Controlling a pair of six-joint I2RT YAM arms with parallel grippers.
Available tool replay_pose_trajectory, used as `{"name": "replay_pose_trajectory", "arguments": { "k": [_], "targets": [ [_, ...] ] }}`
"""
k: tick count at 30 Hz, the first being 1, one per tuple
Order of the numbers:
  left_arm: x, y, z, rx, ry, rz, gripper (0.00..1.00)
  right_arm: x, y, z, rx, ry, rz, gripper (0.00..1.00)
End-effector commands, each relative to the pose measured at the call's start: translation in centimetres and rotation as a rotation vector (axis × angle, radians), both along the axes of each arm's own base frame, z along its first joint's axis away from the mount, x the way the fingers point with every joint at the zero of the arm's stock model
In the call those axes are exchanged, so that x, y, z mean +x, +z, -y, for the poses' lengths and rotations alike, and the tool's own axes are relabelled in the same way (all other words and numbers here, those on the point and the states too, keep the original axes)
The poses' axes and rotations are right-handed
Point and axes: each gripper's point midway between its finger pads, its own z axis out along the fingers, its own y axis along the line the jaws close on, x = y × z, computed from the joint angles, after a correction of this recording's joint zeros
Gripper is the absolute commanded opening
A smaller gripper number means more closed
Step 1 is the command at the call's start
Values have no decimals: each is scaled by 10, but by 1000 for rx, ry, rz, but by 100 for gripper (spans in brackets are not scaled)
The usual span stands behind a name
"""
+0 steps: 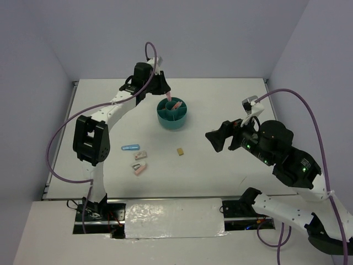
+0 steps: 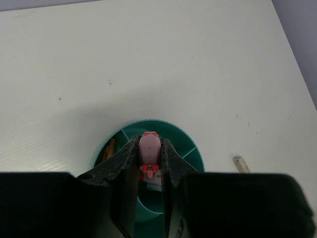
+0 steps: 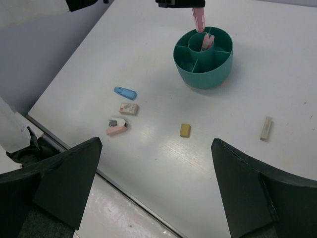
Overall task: Sort the stationery into containers
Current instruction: Place the stationery in the storage box.
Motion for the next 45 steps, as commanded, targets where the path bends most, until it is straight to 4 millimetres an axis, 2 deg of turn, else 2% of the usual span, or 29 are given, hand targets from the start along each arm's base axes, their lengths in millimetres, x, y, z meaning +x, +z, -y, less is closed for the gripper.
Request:
{"name": "replay_pose_trajectory", "arguments": {
  "k": [1,6,10,16,18,25,31,36,42,45],
  "targets": [
    [10,3,1,1,15,65,15,2,8,1,-22,4,19,100],
    [8,0,0,15,9,59,18,5,8,-8,-19,30,24,100],
    [6,5,0,12,1,70,18,7,6,-13,-22,44,18,100],
    [3,40,3,-19,-19,128,20,9,1,-16,-26,48,10,100],
    [5,46,0,-10,-6,144,20,9,0,-18,-23,53,7,100],
    [12,27,-11,45,-27,111,18,12,-2,-24,-34,69,0,100],
    [9,37,-17,13,-31,143,22,17,-5,-30,-41,73,-10,100],
    [11,15,-16,41,-56,106,24,20,-4,-33,-44,75,-10,100],
    [8,1,-15,35,-64,86,30,24,-3,-36,-51,73,-12,100],
    [6,-4,-15,29,-67,78,39,26,-3,-38,-51,73,-12,100]
  ]
}}
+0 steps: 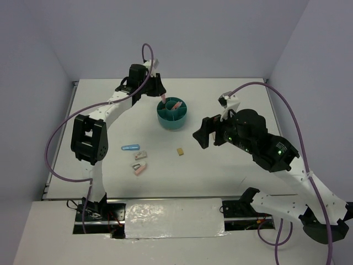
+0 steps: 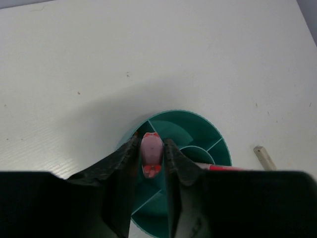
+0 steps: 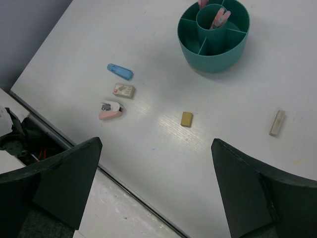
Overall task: Sort the stationery into containers
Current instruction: Place the stationery in the storage box.
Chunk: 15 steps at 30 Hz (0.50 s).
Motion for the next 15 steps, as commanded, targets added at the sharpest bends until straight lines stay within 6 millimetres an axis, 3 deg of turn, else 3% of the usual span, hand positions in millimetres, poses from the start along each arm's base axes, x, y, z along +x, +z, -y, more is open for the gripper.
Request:
{"name": "replay_pose_trajectory", "arguments": {
  "k": [1,2,7,11,12,15],
  "targets": [
    [2,8,5,-16,-34,55,42,6,31,-5,59,9,79,100],
    [2,4,4,-10,-26,48,44,7,30,-6,59,9,79,100],
    [1,-1,-3,11,7,23,84,9,31,-10,57,21,80,100],
    [2,49,-26,-14,128,54,94,13,25,-22,42,60,73,100],
    [3,60,-41,-3,208,57,95,15,25,-25,42,67,74,100],
    [-16,85,-84,2,414,-28,99,23,22,-38,35,94,76,100]
  ]
}}
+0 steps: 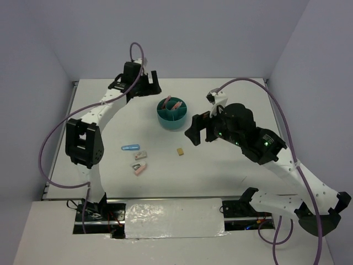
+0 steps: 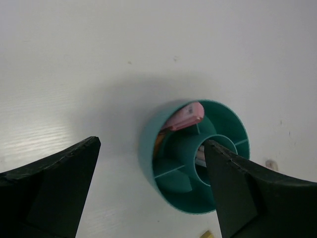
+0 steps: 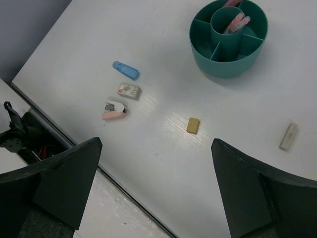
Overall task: Sort the stationery into containers
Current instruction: Place the stationery in the storage box, then pick up the stationery from the center of the board.
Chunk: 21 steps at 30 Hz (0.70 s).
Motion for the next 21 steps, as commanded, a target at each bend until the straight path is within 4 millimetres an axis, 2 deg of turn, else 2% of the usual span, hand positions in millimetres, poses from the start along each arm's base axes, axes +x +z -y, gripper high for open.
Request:
{"name": "replay_pose_trajectory", "arguments": {
  "k": [1,2,3,4,5,6,7,8,9,10,11,13,14,15,16,19,21],
  "targets": [
    [-11,98,-72,-23,349,69,99,13,27,-19,54,47,81,100],
    [-28,86,-83,6,378,-13,99,14,22,-26,51,72,69,100],
    [-36,84,-88,6,381,-39,99,16,22,-32,54,87,73,100],
    [-47,90,-102,-5,449,-56,99,18,20,-35,50,94,71,100],
    [-66,73,-112,28,483,-140,99,23,12,-41,35,106,54,100],
    [-78,69,-119,33,512,-173,99,23,7,-49,30,140,48,100],
    [-94,74,-131,15,606,-190,99,27,-5,-58,7,166,22,100],
    [-119,50,-139,48,656,-288,99,29,-13,-64,-8,187,8,100],
    [-132,43,-142,41,691,-317,99,31,-21,-69,-26,209,0,99],
    [-147,44,-144,-10,754,-333,99,30,-28,-76,-38,233,-18,99],
    [-166,19,-147,3,790,-405,99,36,-42,-84,-67,244,-45,98],
    [-191,5,-146,-61,874,-473,99,31,-53,-96,-108,290,-50,97],
    [-209,-19,-148,-49,913,-546,99,33,-58,-102,-123,302,-57,96],
    [-218,-23,-146,-96,968,-575,99,31,-61,-106,-134,317,-59,96],
    [-230,-41,-144,-99,983,-629,99,26,-61,-113,-131,351,-65,96],
    [-242,-59,-141,-143,1065,-693,99,15,-61,-119,-118,398,-66,96],
    [-240,-70,-139,-166,1108,-718,99,11,-62,-119,-113,408,-72,96]
  ]
}}
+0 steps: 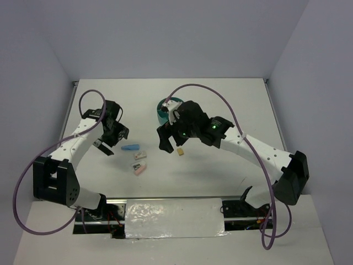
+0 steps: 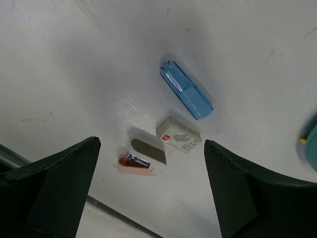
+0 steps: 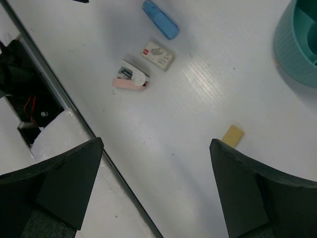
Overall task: Sort the stationery into containers
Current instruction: Pick up the stationery from the center of the board.
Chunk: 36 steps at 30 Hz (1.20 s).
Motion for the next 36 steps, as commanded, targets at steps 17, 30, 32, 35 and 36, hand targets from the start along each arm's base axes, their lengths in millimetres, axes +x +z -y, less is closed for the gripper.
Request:
{"name": "replay_pose_trajectory", "arguments": {
  "k": [17,30,32,35,36],
  "targets": [
    [47,-72,6,14,275,-60,77,-47,55,28,123,101,93,96],
    [31,-110,27,-2,238,-97,58,-51,64,36,123,94,104,97],
    [28,-115,30,-1,223,-109,57,-52,64,36,124,93,101,97],
    [25,-122,33,-4,205,-129,36,-53,65,35,136,90,93,97],
    [25,-125,34,-8,198,-133,30,-53,66,35,139,90,93,97]
  ]
}}
